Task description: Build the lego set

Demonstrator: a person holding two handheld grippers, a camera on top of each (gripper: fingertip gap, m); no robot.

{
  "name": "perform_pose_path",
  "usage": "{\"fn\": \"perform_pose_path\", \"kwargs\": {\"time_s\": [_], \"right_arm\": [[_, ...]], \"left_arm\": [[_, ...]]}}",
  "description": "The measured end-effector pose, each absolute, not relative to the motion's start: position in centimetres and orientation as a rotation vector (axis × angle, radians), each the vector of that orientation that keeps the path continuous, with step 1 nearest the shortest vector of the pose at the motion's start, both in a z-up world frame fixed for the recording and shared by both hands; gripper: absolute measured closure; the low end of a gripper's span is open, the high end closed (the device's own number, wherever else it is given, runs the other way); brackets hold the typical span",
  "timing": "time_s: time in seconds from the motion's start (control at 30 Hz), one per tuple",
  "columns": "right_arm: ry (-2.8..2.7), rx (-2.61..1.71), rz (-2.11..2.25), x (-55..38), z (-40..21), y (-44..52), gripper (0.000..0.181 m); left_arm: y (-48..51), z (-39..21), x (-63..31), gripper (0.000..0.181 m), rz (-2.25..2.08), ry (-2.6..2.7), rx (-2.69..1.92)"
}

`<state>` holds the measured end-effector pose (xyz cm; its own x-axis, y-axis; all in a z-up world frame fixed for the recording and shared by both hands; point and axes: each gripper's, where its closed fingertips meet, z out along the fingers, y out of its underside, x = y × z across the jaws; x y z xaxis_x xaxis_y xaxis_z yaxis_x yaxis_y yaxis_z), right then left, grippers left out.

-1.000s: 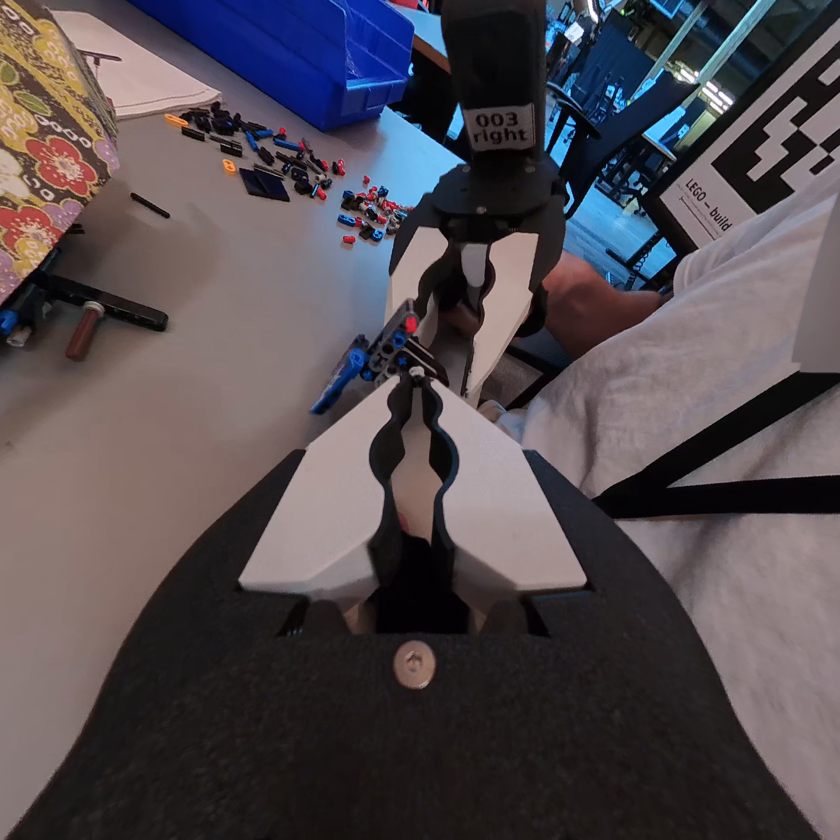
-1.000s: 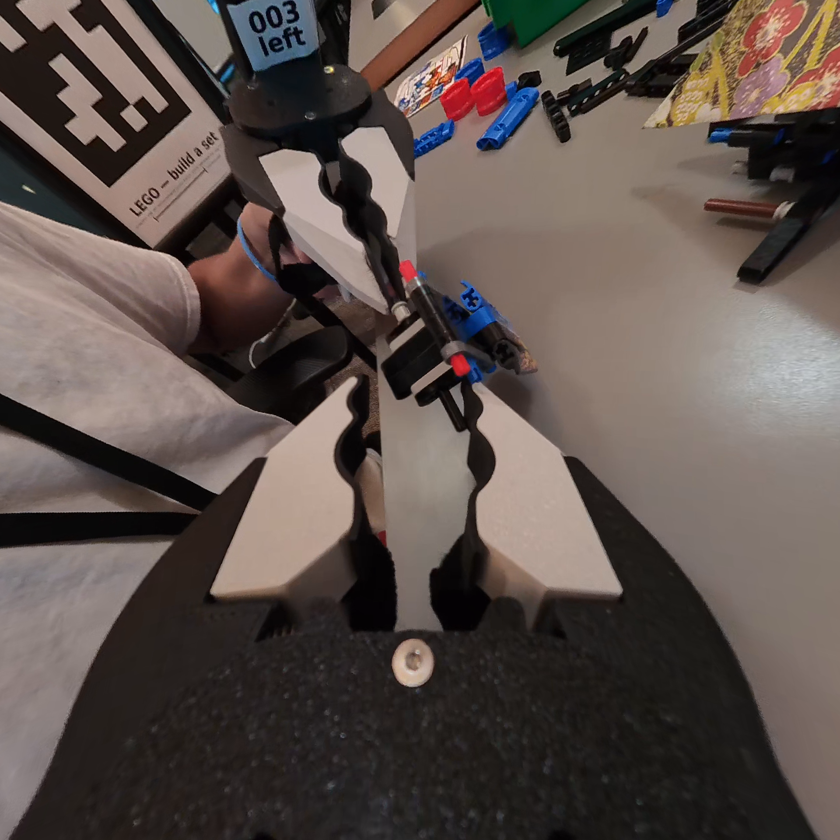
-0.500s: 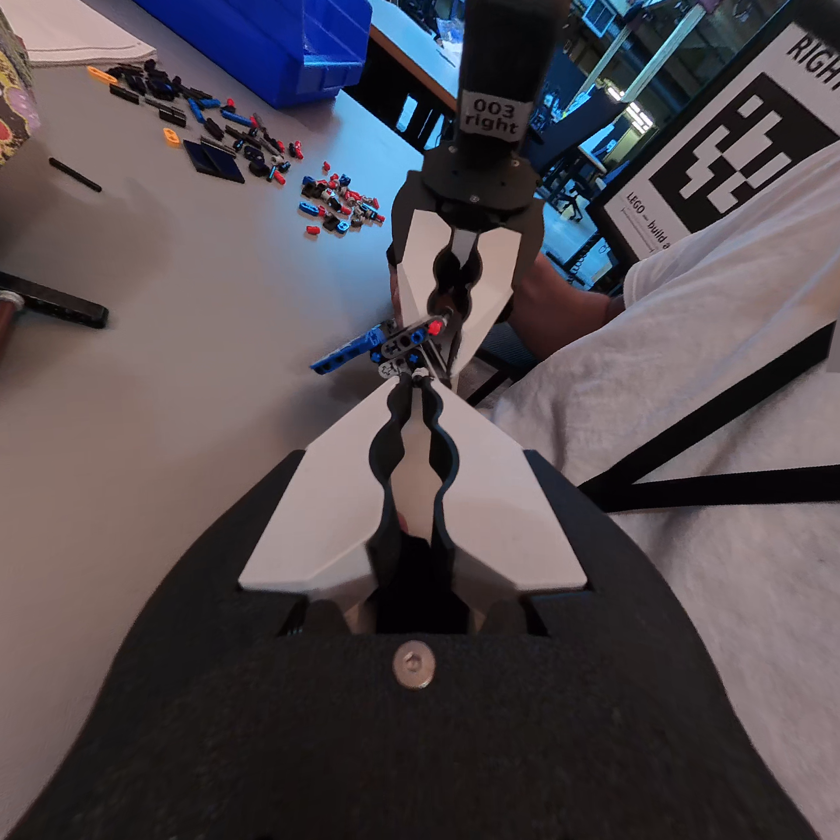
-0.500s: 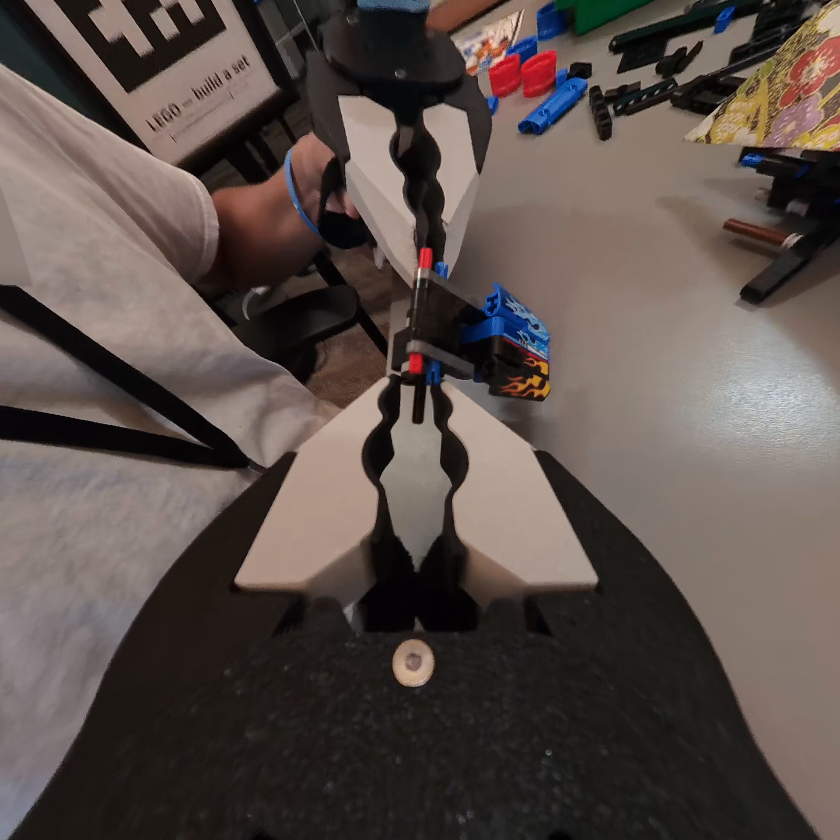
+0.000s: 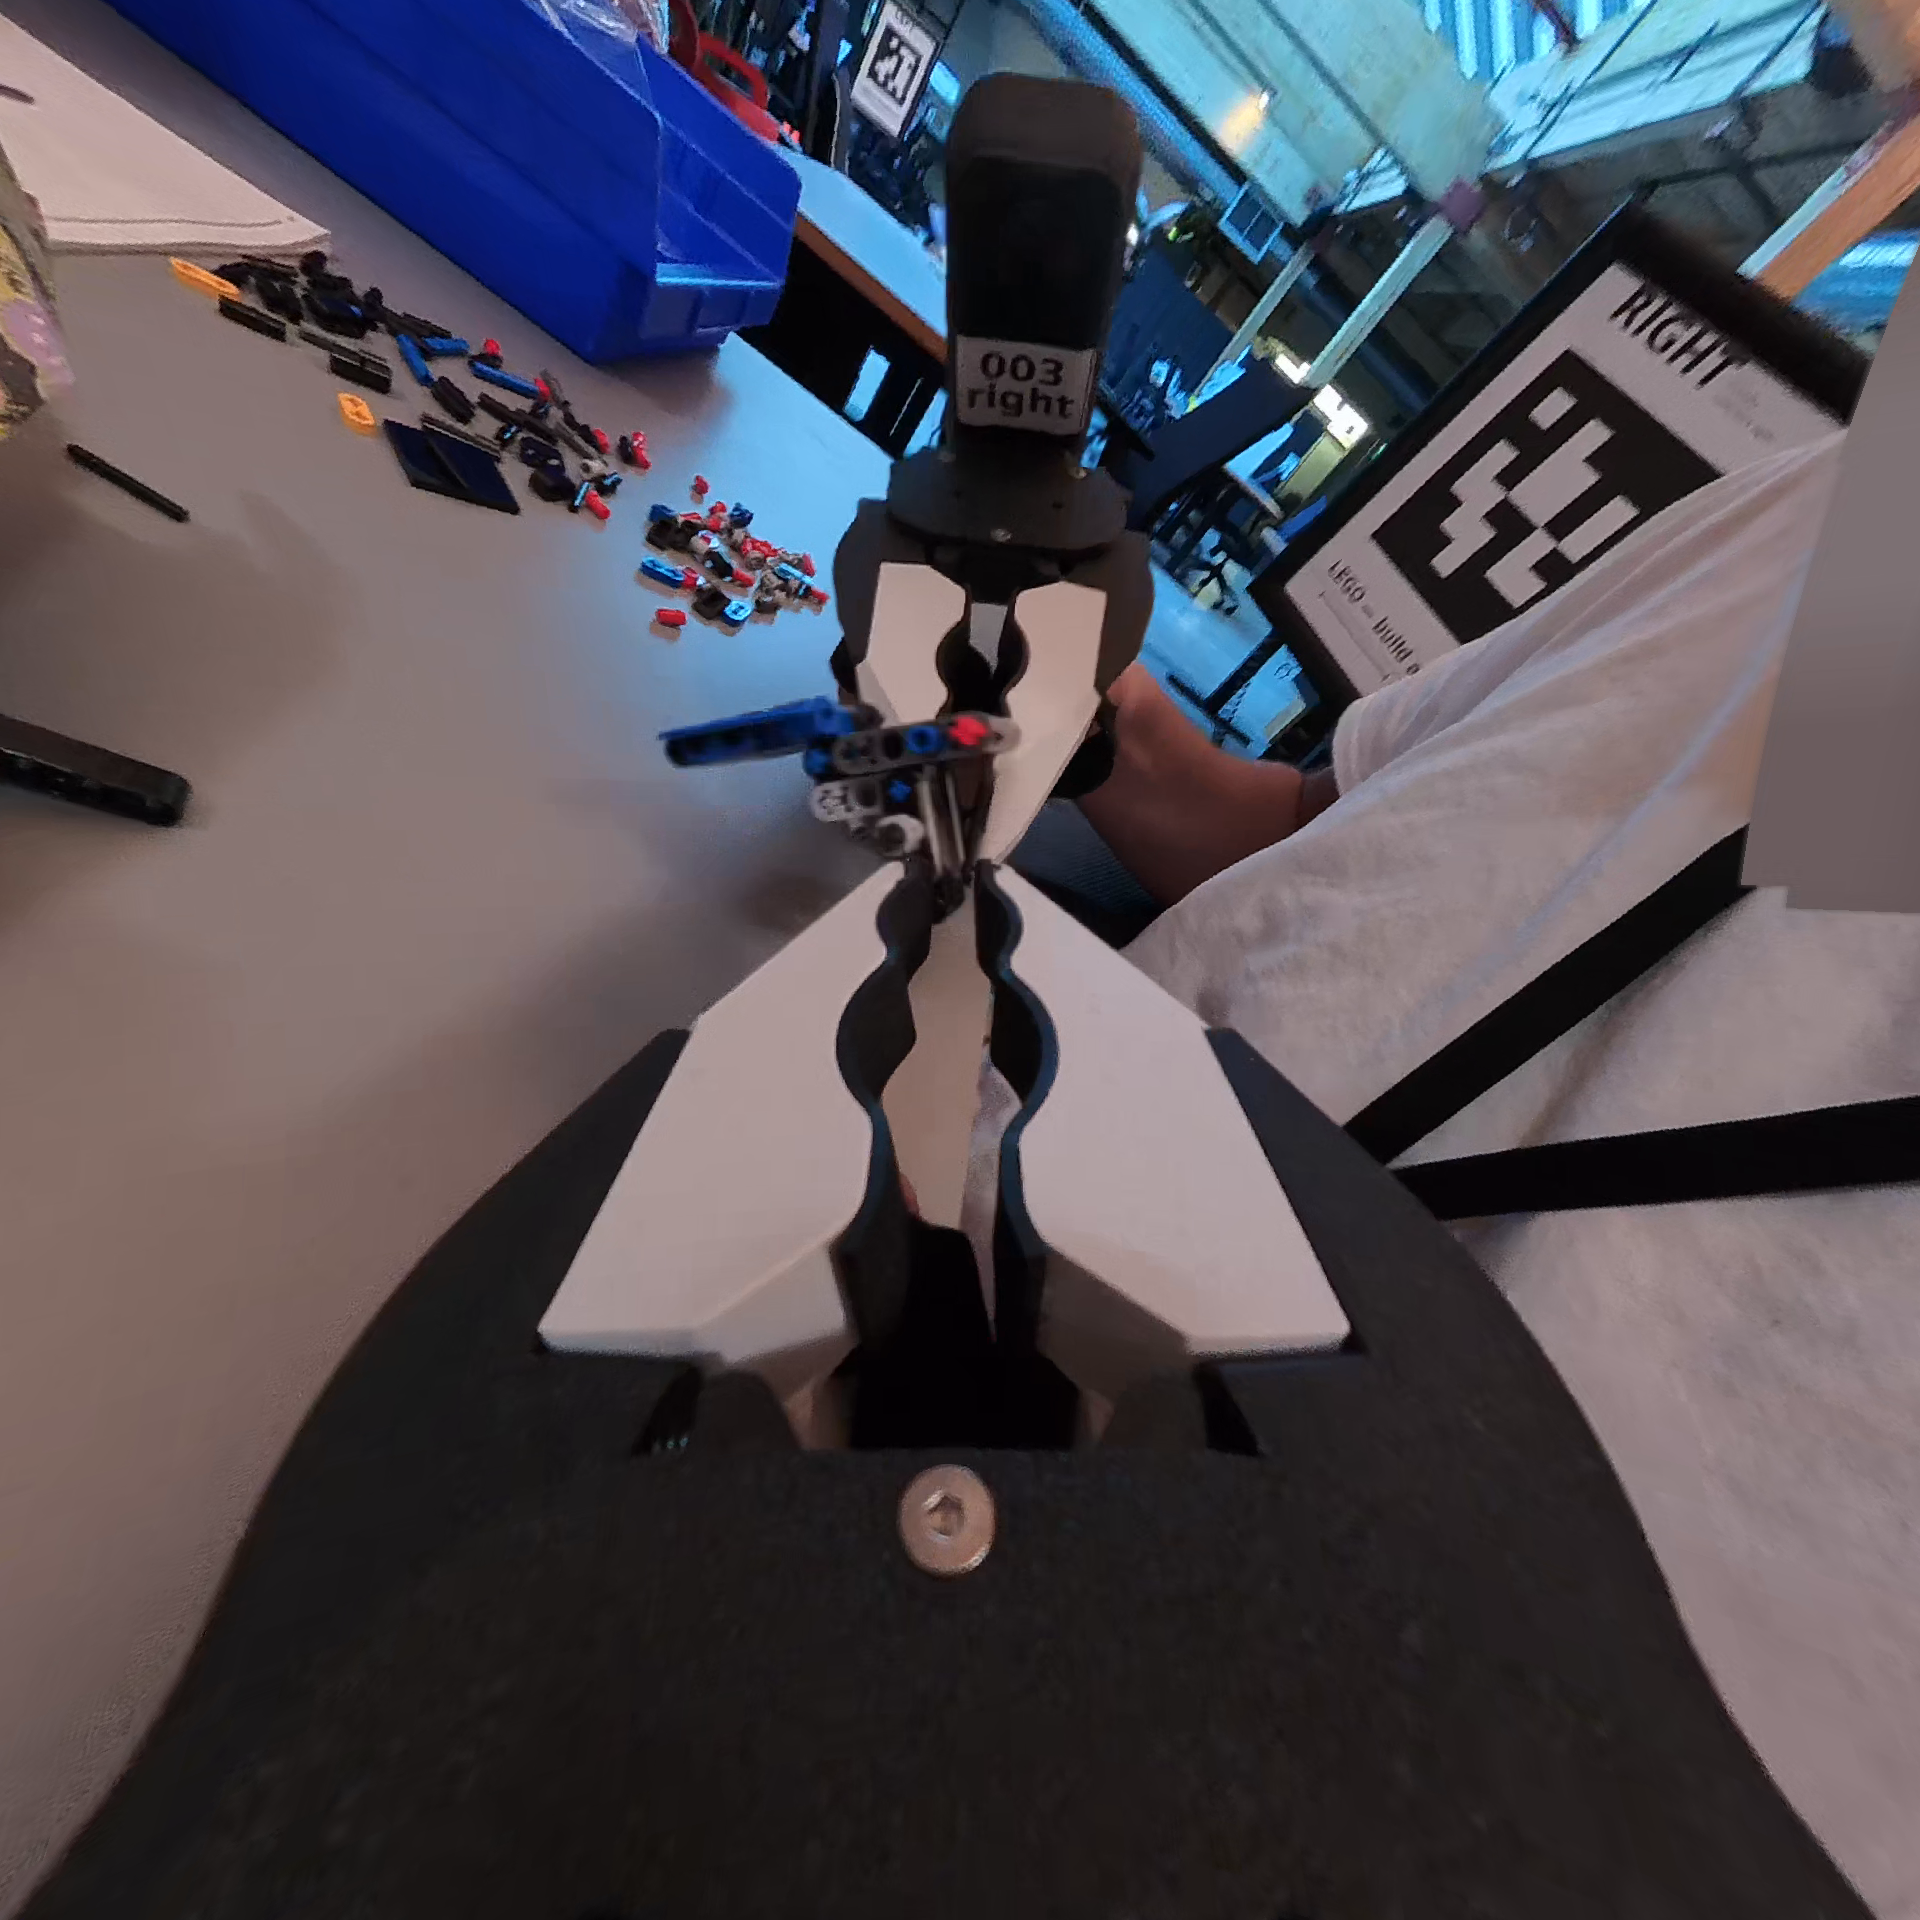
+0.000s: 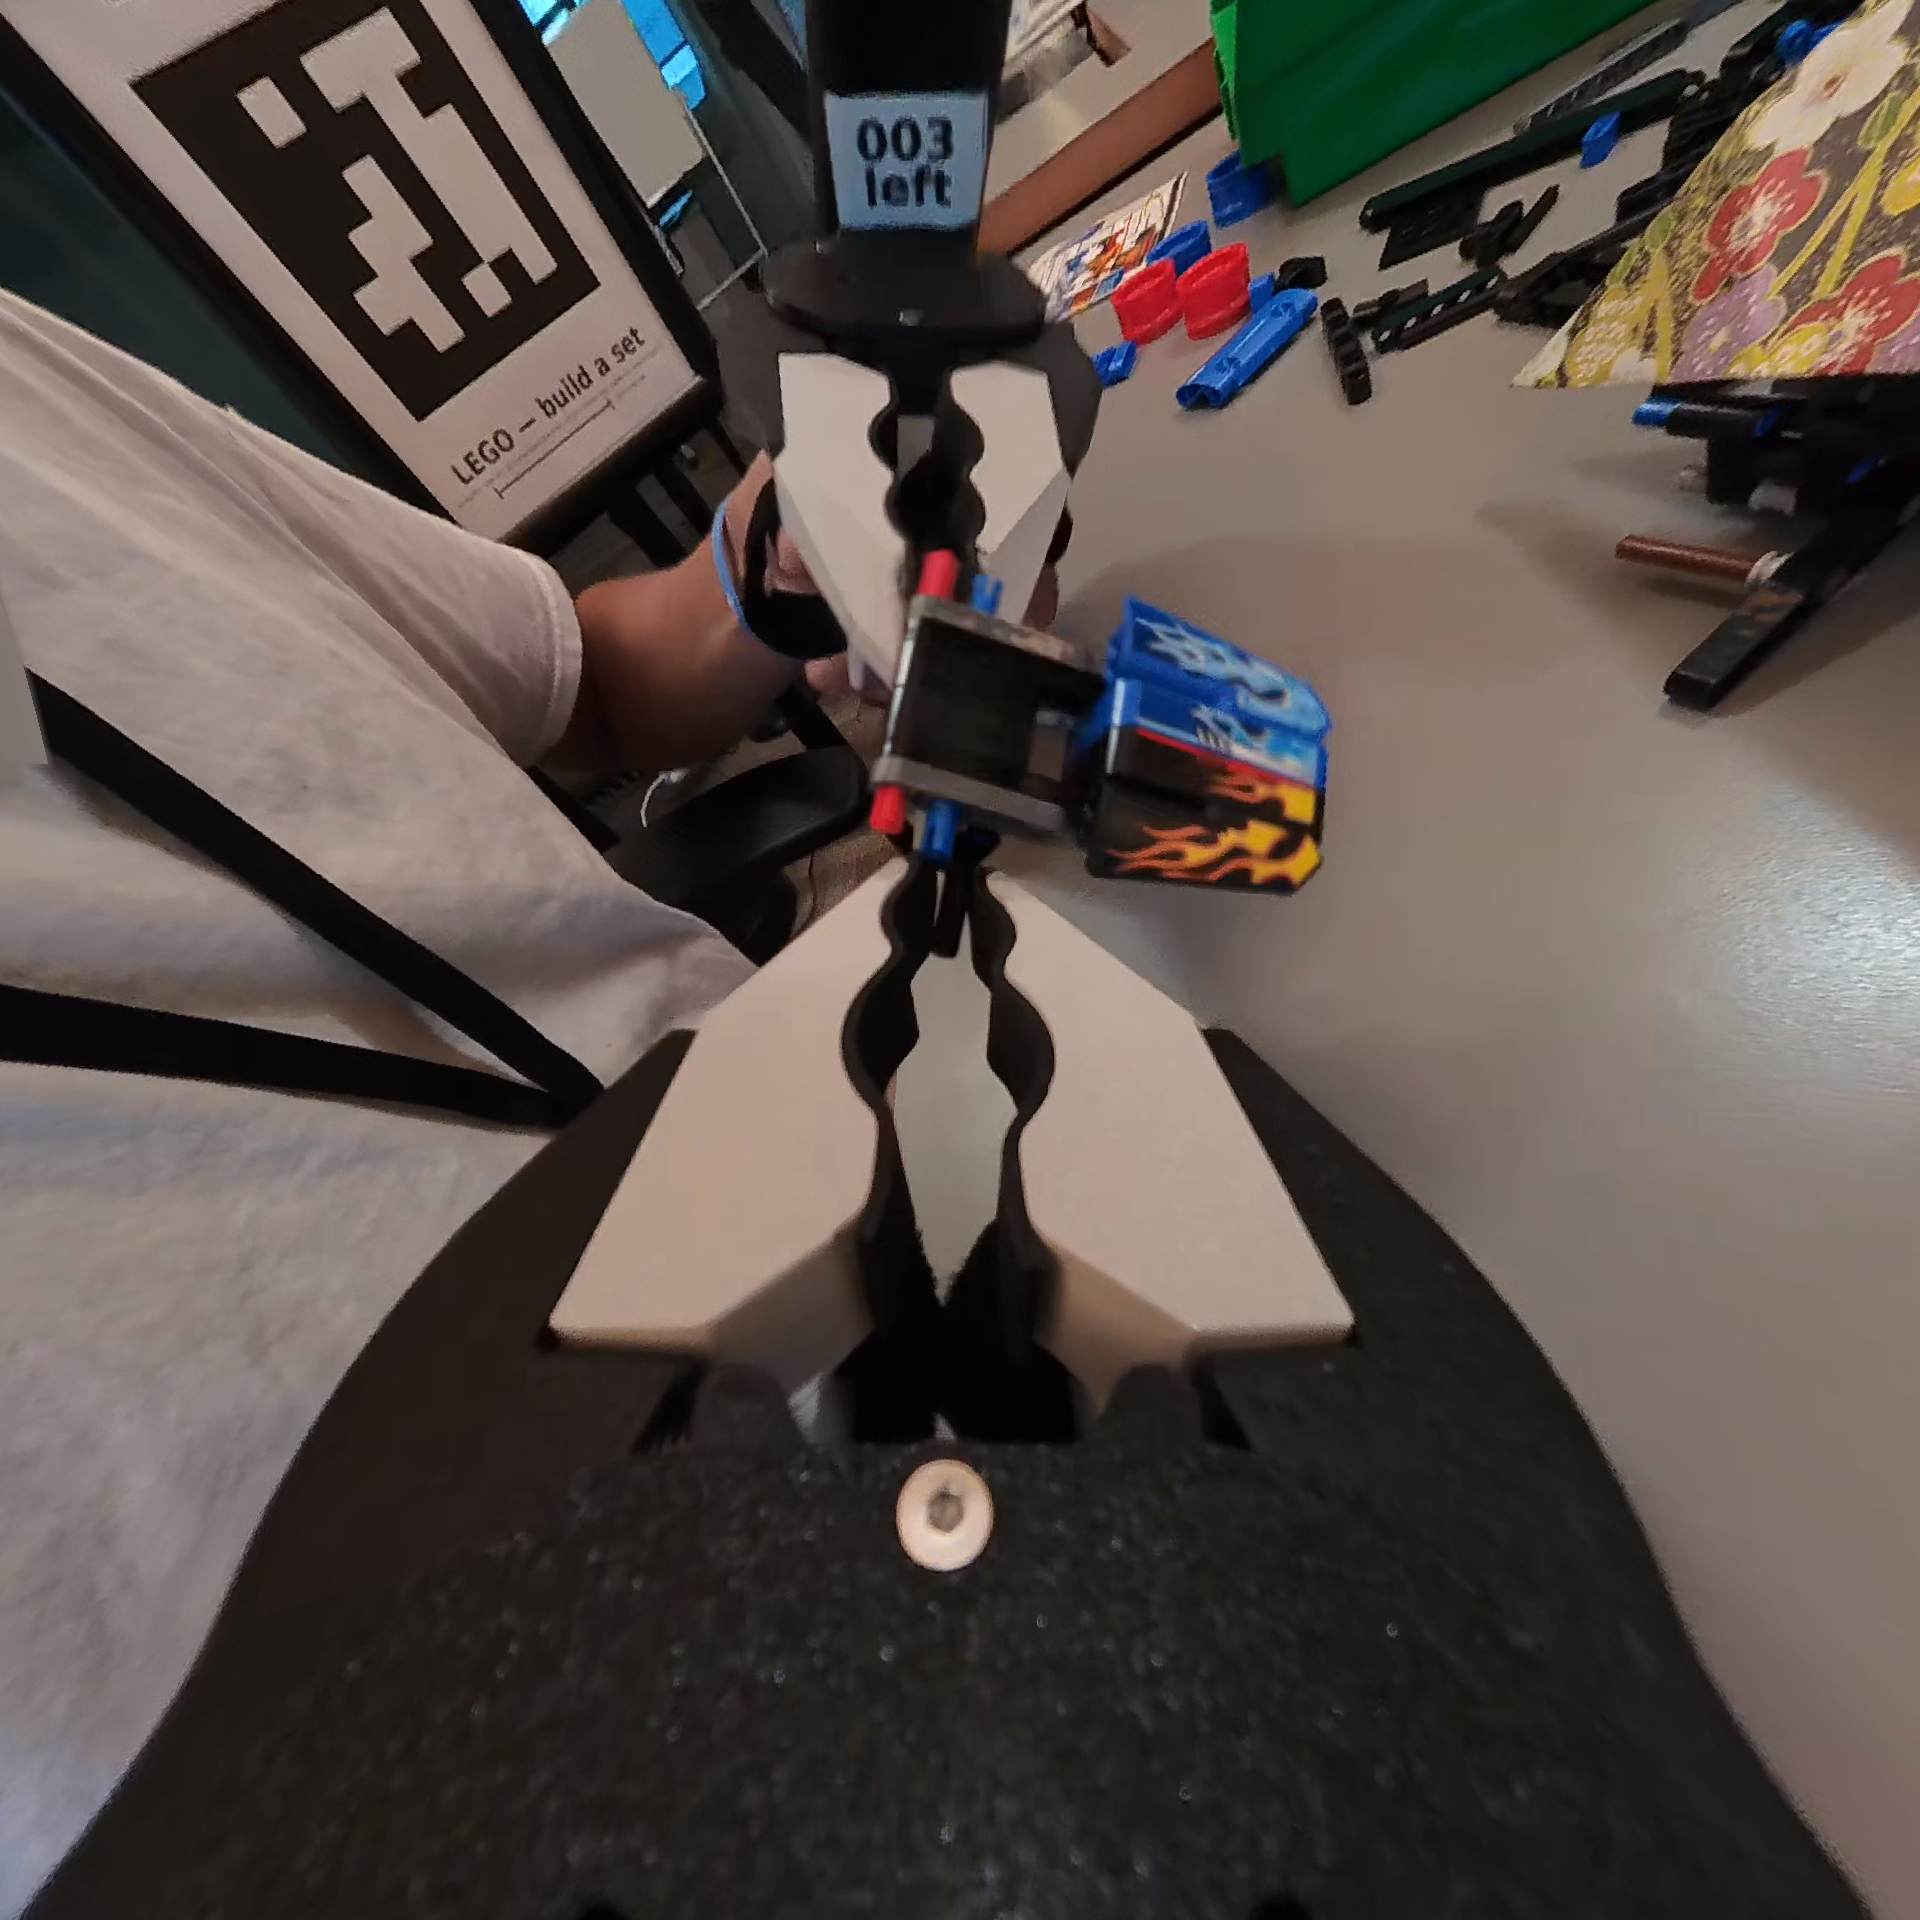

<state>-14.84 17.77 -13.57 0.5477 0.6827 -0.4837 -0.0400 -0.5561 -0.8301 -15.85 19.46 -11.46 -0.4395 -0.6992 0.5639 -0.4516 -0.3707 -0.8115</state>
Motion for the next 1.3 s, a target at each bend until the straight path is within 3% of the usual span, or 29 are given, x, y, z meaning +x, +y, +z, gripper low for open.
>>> {"fn": "perform_pose_path", "kwargs": {"time_s": [0.2, 0.37, 0.43, 0.57, 1.17, 1.3], "right_arm": [[-0.378, -1.897, 1.093, -14.2, -12.9, 18.6, 0.176], [-0.218, -1.752, 1.225, -14.1, -10.7, 19.3, 0.177], [-0.195, -1.703, 1.255, -14.8, -10.1, 19.6, 0.177], [-0.183, -1.656, 1.229, -15.6, -9.5, 20.1, 0.177], [-0.122, -1.578, 1.191, -16.4, -8.7, 21.1, 0.175], [-0.153, -1.561, 1.215, -16.5, -8.5, 20.7, 0.165]], "left_arm": [[20.1, -10.3, -14.8, 0.171, -1.952, 1.428, -1.559], [22.3, -9.0, -13.6, 0.156, -2.018, 1.113, -1.597], [22.3, -8.5, -13.1, 0.157, -2.091, 1.049, -1.593], [22.5, -7.0, -13.3, 0.176, -2.246, 0.904, -1.519], [22.8, -5.8, -13.9, 0.178, -2.273, 0.836, -1.466], [23.1, -5.8, -14.1, 0.177, -2.259, 0.876, -1.492]]}}
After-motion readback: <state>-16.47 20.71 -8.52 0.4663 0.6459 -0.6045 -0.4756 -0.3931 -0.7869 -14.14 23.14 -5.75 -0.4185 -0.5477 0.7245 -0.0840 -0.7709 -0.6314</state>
